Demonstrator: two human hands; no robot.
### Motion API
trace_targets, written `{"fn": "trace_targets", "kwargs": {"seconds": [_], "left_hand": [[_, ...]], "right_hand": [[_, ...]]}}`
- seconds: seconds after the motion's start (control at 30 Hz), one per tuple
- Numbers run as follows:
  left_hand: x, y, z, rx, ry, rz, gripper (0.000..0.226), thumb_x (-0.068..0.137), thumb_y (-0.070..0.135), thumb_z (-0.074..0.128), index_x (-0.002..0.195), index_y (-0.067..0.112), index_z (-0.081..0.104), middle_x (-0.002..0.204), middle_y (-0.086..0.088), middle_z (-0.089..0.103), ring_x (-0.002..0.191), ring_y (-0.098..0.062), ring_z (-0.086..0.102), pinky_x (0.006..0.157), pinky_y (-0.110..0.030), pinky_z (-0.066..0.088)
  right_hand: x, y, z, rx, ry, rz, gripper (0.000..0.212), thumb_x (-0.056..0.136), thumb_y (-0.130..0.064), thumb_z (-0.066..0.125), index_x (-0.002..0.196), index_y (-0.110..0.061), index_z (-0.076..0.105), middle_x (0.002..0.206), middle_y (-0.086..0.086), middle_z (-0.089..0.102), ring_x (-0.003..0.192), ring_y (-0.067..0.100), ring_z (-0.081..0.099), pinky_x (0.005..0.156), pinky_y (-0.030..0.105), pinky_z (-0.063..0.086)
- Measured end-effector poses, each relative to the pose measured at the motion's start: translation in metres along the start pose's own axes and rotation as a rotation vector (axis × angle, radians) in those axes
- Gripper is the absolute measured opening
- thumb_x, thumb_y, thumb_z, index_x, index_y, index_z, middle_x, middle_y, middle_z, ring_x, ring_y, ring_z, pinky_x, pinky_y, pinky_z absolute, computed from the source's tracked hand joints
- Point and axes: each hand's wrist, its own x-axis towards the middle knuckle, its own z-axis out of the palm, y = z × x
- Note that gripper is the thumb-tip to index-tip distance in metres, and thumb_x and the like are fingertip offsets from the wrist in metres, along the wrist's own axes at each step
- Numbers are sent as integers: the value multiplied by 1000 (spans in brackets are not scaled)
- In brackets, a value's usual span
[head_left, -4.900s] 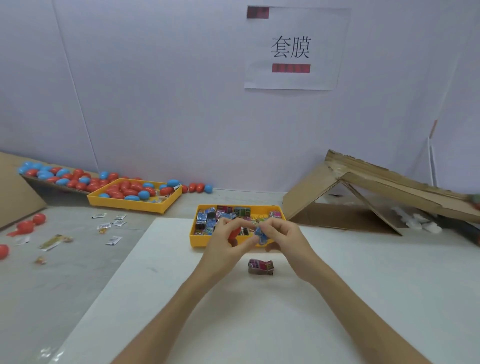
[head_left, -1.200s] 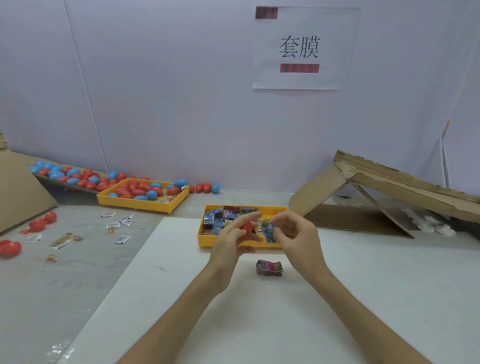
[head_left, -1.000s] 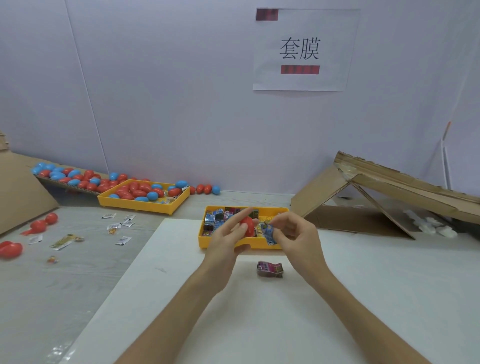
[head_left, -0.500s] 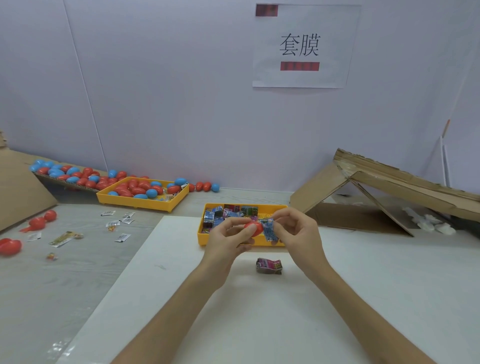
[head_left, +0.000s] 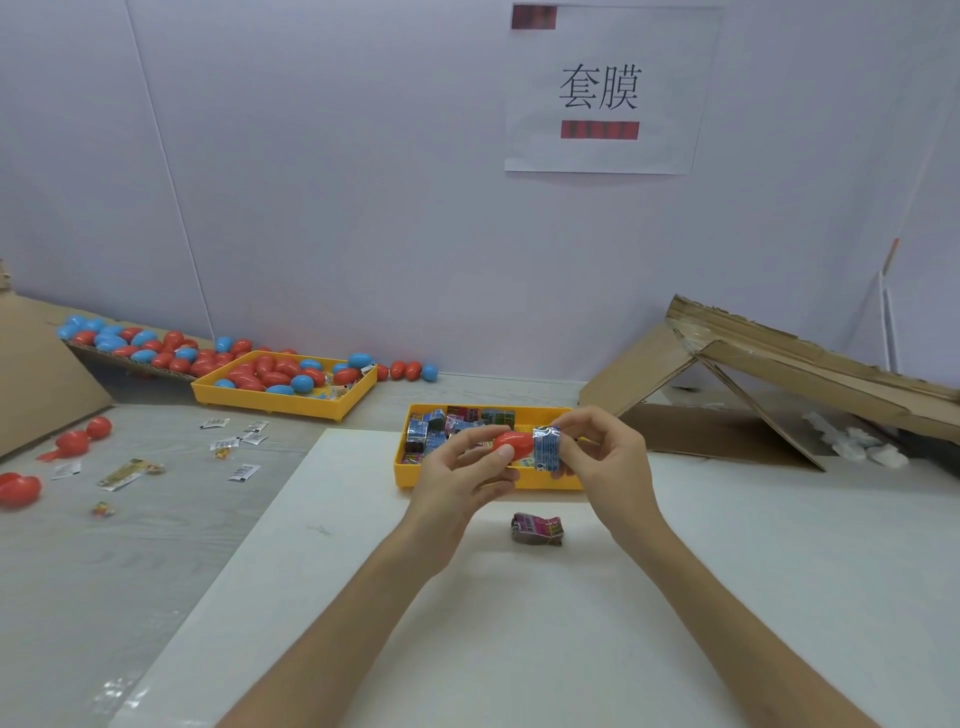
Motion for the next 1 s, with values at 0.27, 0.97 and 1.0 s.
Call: {"fn": "trace_targets", "kwargs": {"seconds": [0.27,0.97,1.0], "left_hand": [[0,0,1,31,-6,-12,33,79,27,77,111,19,73,85,1,77,75,-15,72,70,-24,58],[-1,-4,0,110,-73,-22,13,88,27,74,99,24,79,88,-8,74,74,-19,71,69,-25,58],[-1,-5,0,120,-75,-21,12,88,28,74,98,24,80,87,-7,74,73,-18,70,68,-25,57]], "right_hand": [[-1,1,0,-14,-30,-10,12,93,-1,68,91,-13,69,81,8,70,63,21,67,55,32,57],[-2,-4,-2,-153,-84,-94,23,91,-3,69,98,-23,75,85,-12,73,67,21,68,62,40,59],[-2,-5,-2,-167,-102,-106,27,91,-2,69,99,-27,75,87,-14,73,70,20,68,63,39,60]]}}
